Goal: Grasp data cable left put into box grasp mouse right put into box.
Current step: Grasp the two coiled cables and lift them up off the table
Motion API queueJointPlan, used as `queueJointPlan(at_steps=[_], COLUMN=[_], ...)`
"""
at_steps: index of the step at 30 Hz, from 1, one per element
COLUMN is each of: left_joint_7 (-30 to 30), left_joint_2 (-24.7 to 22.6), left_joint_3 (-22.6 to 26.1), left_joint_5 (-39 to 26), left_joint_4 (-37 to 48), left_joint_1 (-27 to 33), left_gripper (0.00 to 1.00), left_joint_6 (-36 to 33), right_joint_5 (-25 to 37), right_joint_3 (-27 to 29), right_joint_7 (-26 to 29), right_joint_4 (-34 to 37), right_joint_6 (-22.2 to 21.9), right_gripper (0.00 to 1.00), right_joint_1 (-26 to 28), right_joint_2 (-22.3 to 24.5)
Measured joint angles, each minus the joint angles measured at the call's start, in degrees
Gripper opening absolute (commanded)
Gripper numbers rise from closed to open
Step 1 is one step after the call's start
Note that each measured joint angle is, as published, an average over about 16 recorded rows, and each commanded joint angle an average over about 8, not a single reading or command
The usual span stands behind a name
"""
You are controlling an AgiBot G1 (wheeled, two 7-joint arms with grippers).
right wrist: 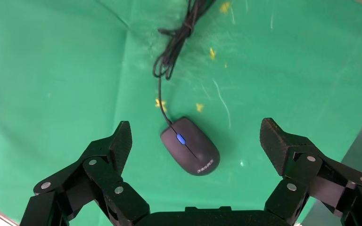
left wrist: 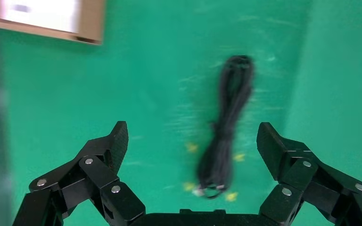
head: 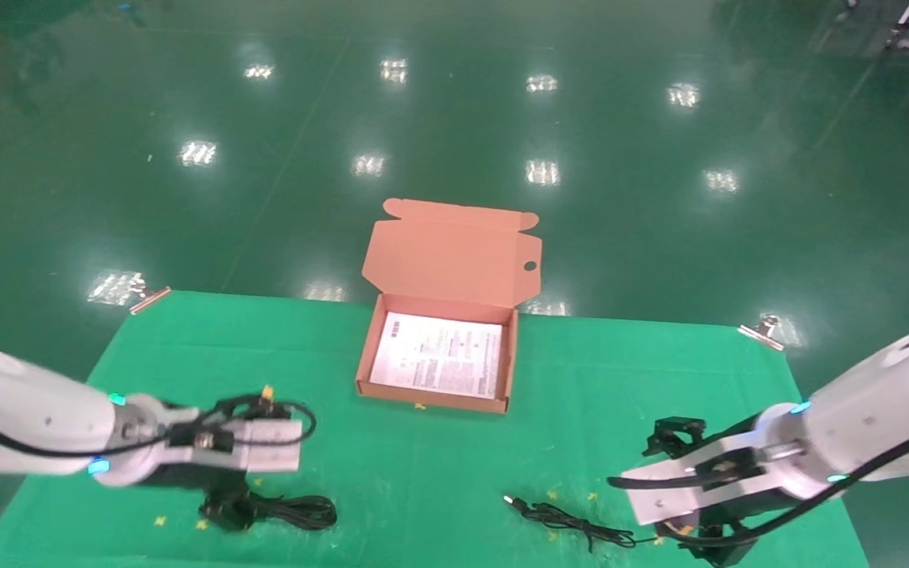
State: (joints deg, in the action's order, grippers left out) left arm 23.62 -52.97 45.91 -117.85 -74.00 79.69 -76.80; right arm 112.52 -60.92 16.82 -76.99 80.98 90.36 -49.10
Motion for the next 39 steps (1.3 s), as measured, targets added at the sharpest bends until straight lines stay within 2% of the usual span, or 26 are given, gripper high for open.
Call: queueJointPlan(at_steps=[7, 17, 32, 33, 34, 39], left_joint_7=[0.4, -2.6, -8.4, -8.7, -8.9, -9.6], left_joint_2=[-2.4, -6.0, -9.7, -9.9, -10.1, -10.9], left_joint_3=[1.3, 2.1, 2.0, 2.0, 2.0, 2.0], left_joint_5=[-1.8, -3.0, -2.3, -2.3, -2.3, -2.3], left_joint_4=[5.6, 16.8, 29.9, 30.6, 31.2, 33.4], left_joint_1=[-1.0, -1.0, 0.8, 1.0, 1.1, 1.6], left_gripper=[1.0, 1.0, 1.0, 1.0, 0.99, 0.36], left_joint_6=[1.0, 4.4, 8.3, 8.4, 8.6, 9.2], right_joint_5=[4.2, 7.9, 11.2, 11.4, 11.5, 12.1], right_joint_3=[-1.1, -1.9, -2.7, -2.8, -2.8, -3.0], right_joint_7=[5.4, 10.4, 11.8, 11.7, 11.7, 11.8], right_joint_4=[0.4, 2.3, 8.5, 9.0, 9.4, 11.0], right_joint_6=[-3.6, -7.8, -13.9, -14.2, -14.4, -15.3], right_gripper=[1.0, 1.0, 1.0, 0.95, 0.82, 0.2], right_joint_1=[-3.4, -7.1, -10.4, -10.6, -10.7, -11.2], right_joint_2=[-2.1, -4.9, -9.0, -9.2, -9.5, -10.4])
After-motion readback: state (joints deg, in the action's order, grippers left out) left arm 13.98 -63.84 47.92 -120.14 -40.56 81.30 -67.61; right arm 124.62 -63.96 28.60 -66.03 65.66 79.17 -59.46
